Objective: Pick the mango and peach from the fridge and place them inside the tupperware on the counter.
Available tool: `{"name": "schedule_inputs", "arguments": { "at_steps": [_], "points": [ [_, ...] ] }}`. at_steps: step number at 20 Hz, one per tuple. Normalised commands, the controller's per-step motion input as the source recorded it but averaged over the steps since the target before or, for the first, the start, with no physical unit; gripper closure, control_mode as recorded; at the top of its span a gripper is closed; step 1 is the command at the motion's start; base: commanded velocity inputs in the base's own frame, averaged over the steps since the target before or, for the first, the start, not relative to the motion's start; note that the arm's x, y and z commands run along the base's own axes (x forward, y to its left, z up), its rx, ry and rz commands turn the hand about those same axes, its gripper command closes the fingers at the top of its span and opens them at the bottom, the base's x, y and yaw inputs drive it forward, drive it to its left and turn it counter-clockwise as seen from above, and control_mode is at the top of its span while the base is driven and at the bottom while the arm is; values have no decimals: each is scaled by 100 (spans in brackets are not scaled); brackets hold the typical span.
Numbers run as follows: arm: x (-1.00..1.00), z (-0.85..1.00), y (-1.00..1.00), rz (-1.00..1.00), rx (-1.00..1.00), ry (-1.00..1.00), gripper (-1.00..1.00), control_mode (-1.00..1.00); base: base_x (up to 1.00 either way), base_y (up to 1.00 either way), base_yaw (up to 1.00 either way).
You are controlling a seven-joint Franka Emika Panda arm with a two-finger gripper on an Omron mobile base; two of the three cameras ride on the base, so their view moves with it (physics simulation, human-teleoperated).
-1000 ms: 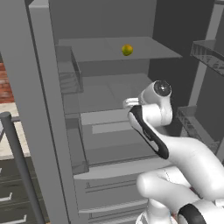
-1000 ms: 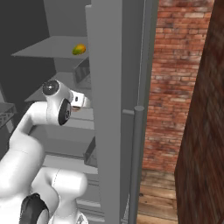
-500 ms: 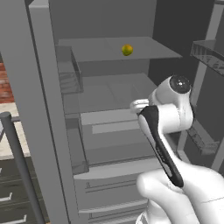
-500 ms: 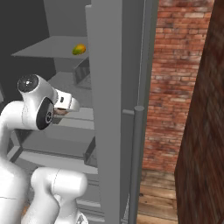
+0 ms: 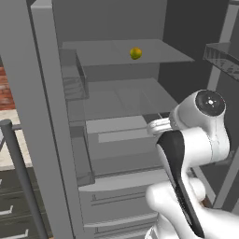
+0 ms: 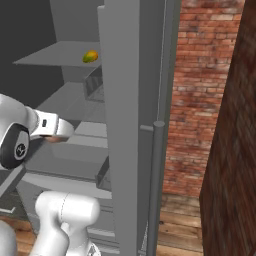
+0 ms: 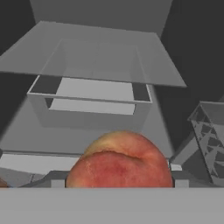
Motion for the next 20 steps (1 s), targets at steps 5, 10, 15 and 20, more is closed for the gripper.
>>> {"name": "schedule_inputs", "arguments": {
  "at_steps": [5, 10, 15, 20],
  "points": [
    [-57, 44, 0, 0, -6, 21, 100, -100, 0, 0, 0],
    [-44, 9, 0, 0, -4, 21, 100, -100, 0, 0, 0],
    [-28, -1, 1, 0, -3, -23, 100, 100, -22, 2, 0],
    [0, 0, 0, 0, 0, 0, 100, 100, -77, 6, 12]
  ]
}}
